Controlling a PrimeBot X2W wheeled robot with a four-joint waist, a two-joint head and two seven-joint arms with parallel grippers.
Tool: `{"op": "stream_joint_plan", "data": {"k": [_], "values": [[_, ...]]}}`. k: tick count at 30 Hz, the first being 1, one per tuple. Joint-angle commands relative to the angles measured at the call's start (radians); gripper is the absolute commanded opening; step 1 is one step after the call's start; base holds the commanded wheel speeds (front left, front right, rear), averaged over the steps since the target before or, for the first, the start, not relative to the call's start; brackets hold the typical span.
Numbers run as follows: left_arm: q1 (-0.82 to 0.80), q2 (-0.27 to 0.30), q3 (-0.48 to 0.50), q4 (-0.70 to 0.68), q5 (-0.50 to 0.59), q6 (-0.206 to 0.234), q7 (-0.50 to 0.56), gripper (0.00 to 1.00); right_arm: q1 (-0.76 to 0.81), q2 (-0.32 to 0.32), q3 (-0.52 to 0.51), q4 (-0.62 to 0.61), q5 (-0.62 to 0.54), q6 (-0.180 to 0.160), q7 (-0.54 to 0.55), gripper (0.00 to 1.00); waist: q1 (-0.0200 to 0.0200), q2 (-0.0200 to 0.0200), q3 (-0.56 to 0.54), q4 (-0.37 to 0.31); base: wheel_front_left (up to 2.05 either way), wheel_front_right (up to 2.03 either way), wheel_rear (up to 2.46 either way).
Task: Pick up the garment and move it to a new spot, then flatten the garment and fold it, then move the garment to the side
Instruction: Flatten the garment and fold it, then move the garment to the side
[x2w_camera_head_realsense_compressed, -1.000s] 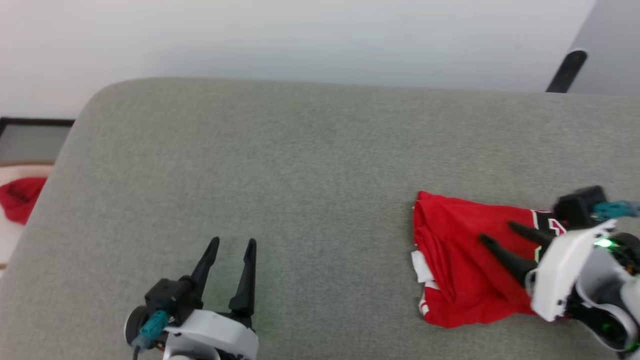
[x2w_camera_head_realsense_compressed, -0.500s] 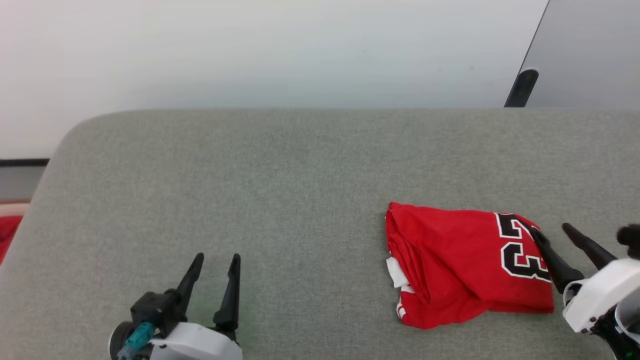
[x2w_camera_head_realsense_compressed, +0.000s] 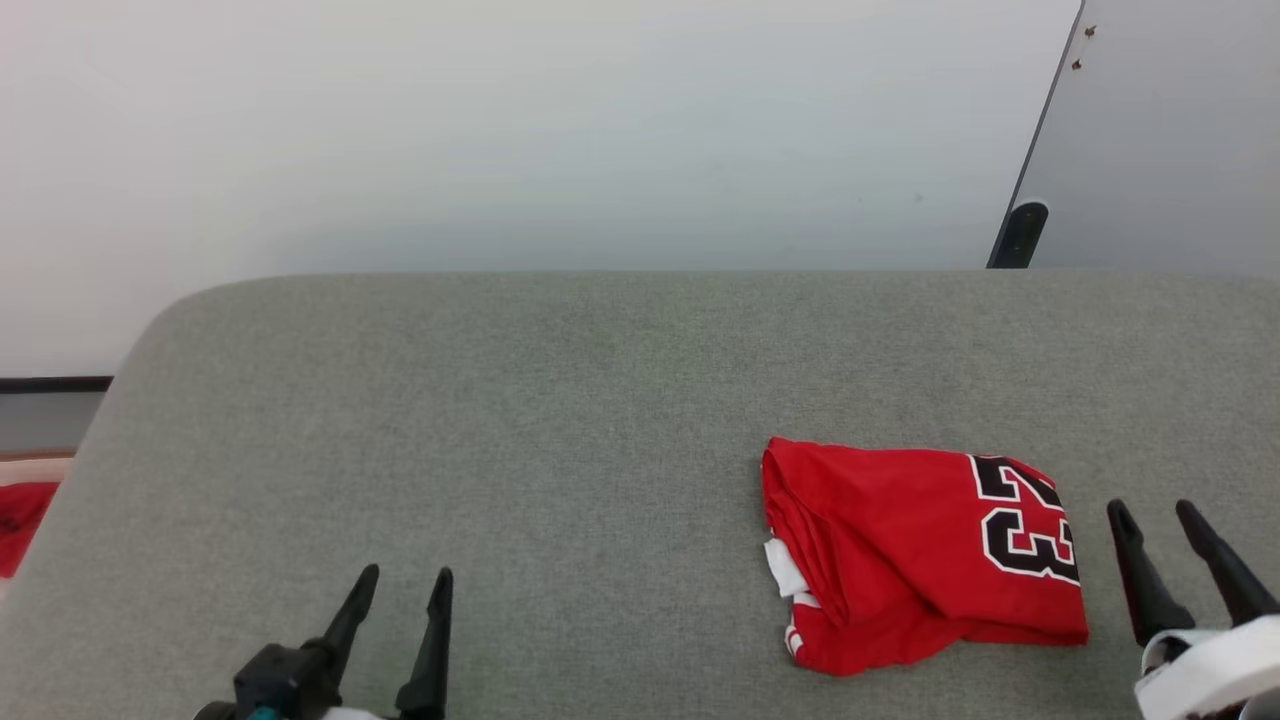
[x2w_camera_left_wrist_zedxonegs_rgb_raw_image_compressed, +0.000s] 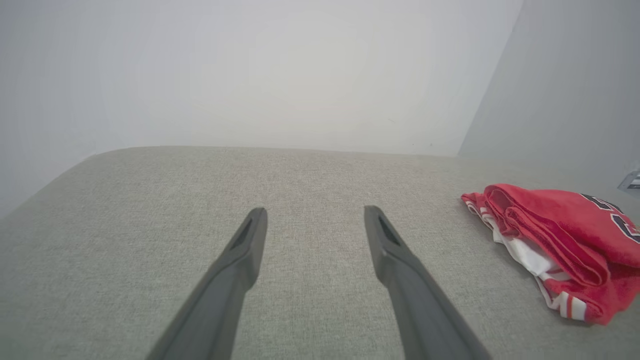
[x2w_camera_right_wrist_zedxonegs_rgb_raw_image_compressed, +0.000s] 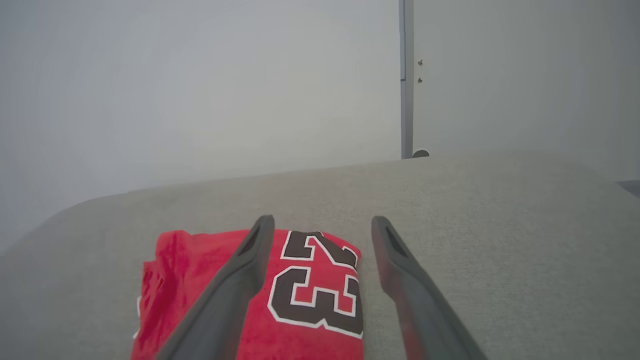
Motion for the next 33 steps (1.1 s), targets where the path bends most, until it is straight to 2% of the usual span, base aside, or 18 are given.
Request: {"op": "stream_joint_plan", "data": {"k": [1,17,33], "values": [[0.020,0.010,0.001,-0.015,0.008,-0.002,0.000,1.00,0.030,0.013,-0.012,-0.021,-0.017,-0.002,-0.007,1.00,0.0000,-0.0001,-0.004,0.003,0.00,0.00,0.00],[0.186,0.037,0.011,-0.189,0.016,0.034,0.016,1.00,0.208,0.091,-0.159,-0.215,-0.087,-0.002,0.055,1.00,0.0000,-0.0001,-0.022,0.001,0.00,0.00,0.00],[0.180,0.041,-0.010,-0.224,0.003,0.041,0.039,1.00,0.214,0.136,-0.173,-0.250,-0.105,-0.002,0.086,1.00,0.0000,-0.0001,-0.016,0.012,0.00,0.00,0.00]]}}
